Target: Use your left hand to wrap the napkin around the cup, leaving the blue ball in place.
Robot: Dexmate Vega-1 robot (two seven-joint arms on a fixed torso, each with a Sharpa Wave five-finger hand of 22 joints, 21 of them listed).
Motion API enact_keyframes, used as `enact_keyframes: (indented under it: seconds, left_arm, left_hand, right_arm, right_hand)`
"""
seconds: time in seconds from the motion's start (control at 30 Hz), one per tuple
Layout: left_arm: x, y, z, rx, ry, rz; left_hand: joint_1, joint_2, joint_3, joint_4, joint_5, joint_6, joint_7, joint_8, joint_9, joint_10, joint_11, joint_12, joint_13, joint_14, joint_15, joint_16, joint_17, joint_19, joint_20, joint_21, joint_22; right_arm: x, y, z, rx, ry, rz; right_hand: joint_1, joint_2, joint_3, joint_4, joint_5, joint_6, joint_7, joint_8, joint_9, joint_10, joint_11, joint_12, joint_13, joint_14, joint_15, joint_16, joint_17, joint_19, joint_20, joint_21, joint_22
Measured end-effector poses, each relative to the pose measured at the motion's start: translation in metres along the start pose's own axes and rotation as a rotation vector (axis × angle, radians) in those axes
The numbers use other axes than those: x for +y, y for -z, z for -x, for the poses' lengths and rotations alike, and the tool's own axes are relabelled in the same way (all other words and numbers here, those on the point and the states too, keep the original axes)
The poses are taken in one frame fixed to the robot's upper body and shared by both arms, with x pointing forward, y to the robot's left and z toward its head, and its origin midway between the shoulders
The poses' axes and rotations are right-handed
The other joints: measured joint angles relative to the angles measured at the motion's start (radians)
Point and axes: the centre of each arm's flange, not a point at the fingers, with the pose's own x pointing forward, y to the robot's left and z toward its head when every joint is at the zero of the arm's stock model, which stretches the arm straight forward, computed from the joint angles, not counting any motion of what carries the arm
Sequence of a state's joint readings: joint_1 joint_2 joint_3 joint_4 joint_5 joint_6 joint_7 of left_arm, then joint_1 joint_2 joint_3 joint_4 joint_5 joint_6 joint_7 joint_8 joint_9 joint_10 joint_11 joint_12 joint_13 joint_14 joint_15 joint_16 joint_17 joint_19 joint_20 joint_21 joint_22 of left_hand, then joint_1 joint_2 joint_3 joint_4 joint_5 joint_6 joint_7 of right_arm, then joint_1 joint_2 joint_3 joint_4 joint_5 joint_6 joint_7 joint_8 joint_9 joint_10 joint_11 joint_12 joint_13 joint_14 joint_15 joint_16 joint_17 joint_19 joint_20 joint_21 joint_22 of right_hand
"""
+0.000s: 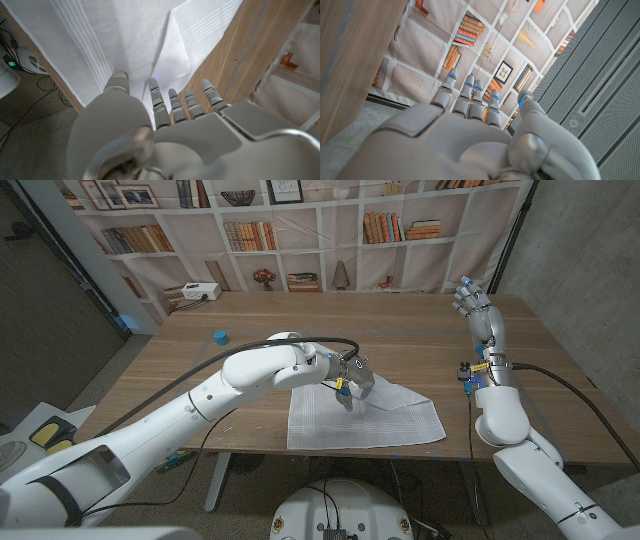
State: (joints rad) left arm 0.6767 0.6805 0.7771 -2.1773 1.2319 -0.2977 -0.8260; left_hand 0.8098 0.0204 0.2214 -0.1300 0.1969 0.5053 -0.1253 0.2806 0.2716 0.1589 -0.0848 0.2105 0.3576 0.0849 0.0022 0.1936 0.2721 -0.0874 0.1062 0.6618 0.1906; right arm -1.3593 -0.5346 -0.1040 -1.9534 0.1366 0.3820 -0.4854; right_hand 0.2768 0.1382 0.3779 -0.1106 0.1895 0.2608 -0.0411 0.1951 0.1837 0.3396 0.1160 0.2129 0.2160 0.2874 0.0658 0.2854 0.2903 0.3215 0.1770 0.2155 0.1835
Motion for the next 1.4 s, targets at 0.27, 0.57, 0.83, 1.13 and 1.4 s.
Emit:
enact_keyframes:
  seconds: [0.27, 0.57, 0.83, 1.13, 1.4]
  left_arm:
    - [-0.006, -0.016, 0.009, 0.043, -0.015, -0.102]
    - [-0.009, -0.035, 0.018, 0.059, -0.010, -0.206]
    - [-0.016, -0.052, 0.021, 0.064, -0.009, -0.296]
    - [-0.031, -0.064, 0.020, 0.054, -0.002, -0.369]
    - [-0.045, -0.073, 0.020, 0.042, 0.011, -0.428]
  left_hand:
    - [-0.029, -0.040, -0.026, -0.001, 0.007, -0.036, 0.013, 0.000, 0.009, -0.047, 0.007, -0.004, 0.007, -0.040, 0.014, 0.000, 0.005, -0.033, 0.019, -0.013, 0.004]
    - [-0.055, -0.074, -0.065, 0.013, 0.035, -0.156, 0.046, 0.012, 0.061, -0.126, 0.042, -0.003, 0.022, -0.101, 0.031, 0.000, 0.012, -0.071, 0.028, -0.023, 0.013]
    - [-0.044, -0.063, -0.072, 0.011, 0.065, -0.367, 0.012, 0.000, 0.130, -0.229, 0.066, -0.003, 0.046, -0.176, 0.052, 0.000, 0.019, -0.082, 0.032, -0.031, 0.021]
    - [-0.019, -0.038, -0.072, 0.011, 0.073, -0.478, -0.045, 0.000, 0.180, -0.300, 0.082, -0.003, 0.062, -0.234, 0.066, -0.005, 0.023, -0.085, 0.035, -0.041, 0.026]
    - [0.013, -0.004, -0.063, 0.003, 0.080, -0.536, -0.022, 0.032, 0.242, -0.323, 0.090, 0.009, 0.085, -0.253, 0.071, -0.004, 0.028, -0.085, 0.035, -0.044, 0.033]
  right_arm:
    - [0.001, 0.003, 0.006, 0.007, 0.005, -0.005]
    - [0.001, 0.005, 0.013, 0.015, 0.010, -0.009]
    - [0.001, 0.006, 0.014, 0.017, 0.010, -0.009]
    - [0.001, 0.006, 0.013, 0.021, 0.007, -0.011]
    - [0.000, 0.006, 0.011, 0.022, 0.009, -0.010]
  right_hand:
    - [0.001, -0.001, 0.000, 0.000, 0.000, 0.000, 0.000, 0.000, 0.000, 0.000, 0.000, 0.000, 0.000, 0.004, 0.004, 0.000, 0.000, 0.000, 0.000, 0.000, 0.000]
    - [0.001, -0.001, -0.003, 0.003, 0.000, 0.000, 0.000, 0.000, 0.000, 0.000, 0.000, 0.000, 0.000, 0.005, 0.005, 0.000, 0.000, 0.000, 0.000, 0.000, 0.000]
    - [0.001, -0.001, -0.003, 0.003, 0.000, 0.000, 0.000, 0.000, 0.000, 0.000, 0.000, 0.000, 0.000, 0.005, 0.005, 0.000, 0.000, 0.000, 0.000, 0.000, 0.000]
    - [0.001, -0.001, -0.003, 0.003, 0.000, 0.000, 0.000, 0.000, 0.000, 0.000, 0.000, 0.000, 0.005, 0.005, 0.005, 0.000, 0.000, 0.005, -0.005, 0.000, 0.000]
    - [0.001, -0.001, -0.003, 0.003, 0.000, 0.000, 0.000, 0.000, 0.000, 0.000, 0.000, 0.000, 0.005, 0.005, 0.005, 0.000, 0.000, 0.005, -0.005, 0.000, 0.000]
